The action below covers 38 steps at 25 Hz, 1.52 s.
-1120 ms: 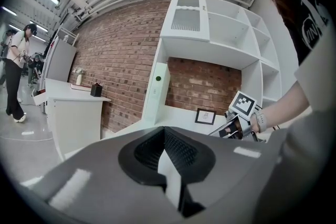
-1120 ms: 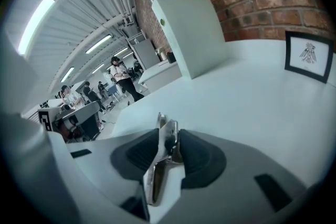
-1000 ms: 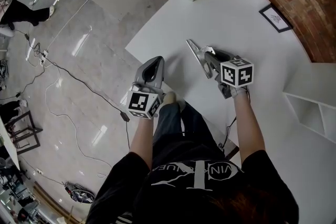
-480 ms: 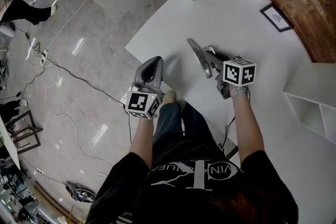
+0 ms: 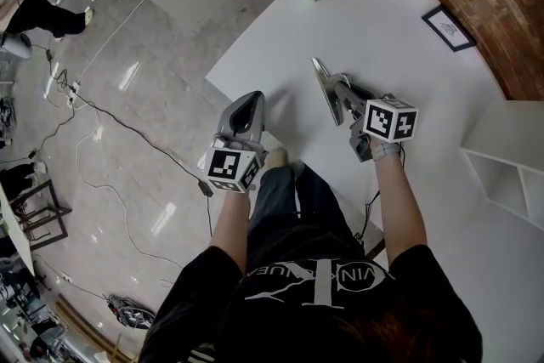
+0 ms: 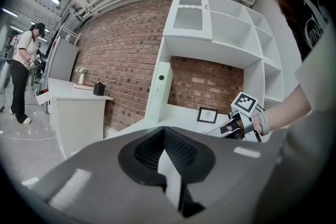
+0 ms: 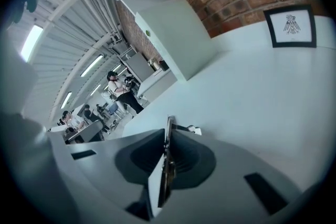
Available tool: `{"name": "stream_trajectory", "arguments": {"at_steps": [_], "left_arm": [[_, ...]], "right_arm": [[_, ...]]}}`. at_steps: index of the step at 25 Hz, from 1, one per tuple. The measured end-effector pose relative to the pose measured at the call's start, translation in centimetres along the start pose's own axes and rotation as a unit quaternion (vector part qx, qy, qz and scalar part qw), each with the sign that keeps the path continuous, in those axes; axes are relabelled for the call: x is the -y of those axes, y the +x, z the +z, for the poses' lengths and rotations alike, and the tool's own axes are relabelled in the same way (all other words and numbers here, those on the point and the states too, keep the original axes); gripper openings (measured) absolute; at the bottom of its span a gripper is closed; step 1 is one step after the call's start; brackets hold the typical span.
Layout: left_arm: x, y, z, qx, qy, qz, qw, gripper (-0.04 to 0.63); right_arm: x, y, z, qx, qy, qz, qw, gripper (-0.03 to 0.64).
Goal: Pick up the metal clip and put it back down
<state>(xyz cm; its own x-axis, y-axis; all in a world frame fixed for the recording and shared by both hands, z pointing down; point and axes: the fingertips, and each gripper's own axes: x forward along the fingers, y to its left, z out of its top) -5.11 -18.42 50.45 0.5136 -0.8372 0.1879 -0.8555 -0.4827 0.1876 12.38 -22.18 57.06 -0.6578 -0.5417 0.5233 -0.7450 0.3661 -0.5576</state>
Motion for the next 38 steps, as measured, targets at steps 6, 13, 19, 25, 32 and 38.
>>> {"name": "stream_trajectory", "arguments": {"at_steps": [6,13,19,25,32,38], "left_arm": [[0.0,-0.3,0.5,0.003,0.003,-0.005,1.0000,-0.012],[0.3,-0.3,1.4,0.009,0.003,-0.015,0.9999,-0.012],[0.3,-0.5,2.4,0.014,0.008,-0.021,0.9996,-0.012],[0.5,-0.6,3.2,0.020,0.017,-0.027,0.9993,-0.012],[1.0,-0.8,4.1,0.029,0.025,-0.035,0.9987,-0.012],[1.5,-1.0,5.2,0.037,0.031,-0.039,0.9981,-0.012]], "right_arm": [[-0.4,-0.8,0.8,0.023,0.013,0.001,1.000,0.038],[-0.6,-2.1,1.7,0.042,0.013,-0.019,0.999,0.037],[-0.8,-3.0,2.1,0.053,0.016,-0.029,0.998,0.037],[-1.9,-4.0,3.3,0.070,0.005,-0.032,0.997,0.035],[-1.5,-5.1,3.4,0.086,0.015,-0.034,0.996,0.035],[-2.4,-6.7,4.7,0.107,0.002,-0.036,0.994,0.035]]}}
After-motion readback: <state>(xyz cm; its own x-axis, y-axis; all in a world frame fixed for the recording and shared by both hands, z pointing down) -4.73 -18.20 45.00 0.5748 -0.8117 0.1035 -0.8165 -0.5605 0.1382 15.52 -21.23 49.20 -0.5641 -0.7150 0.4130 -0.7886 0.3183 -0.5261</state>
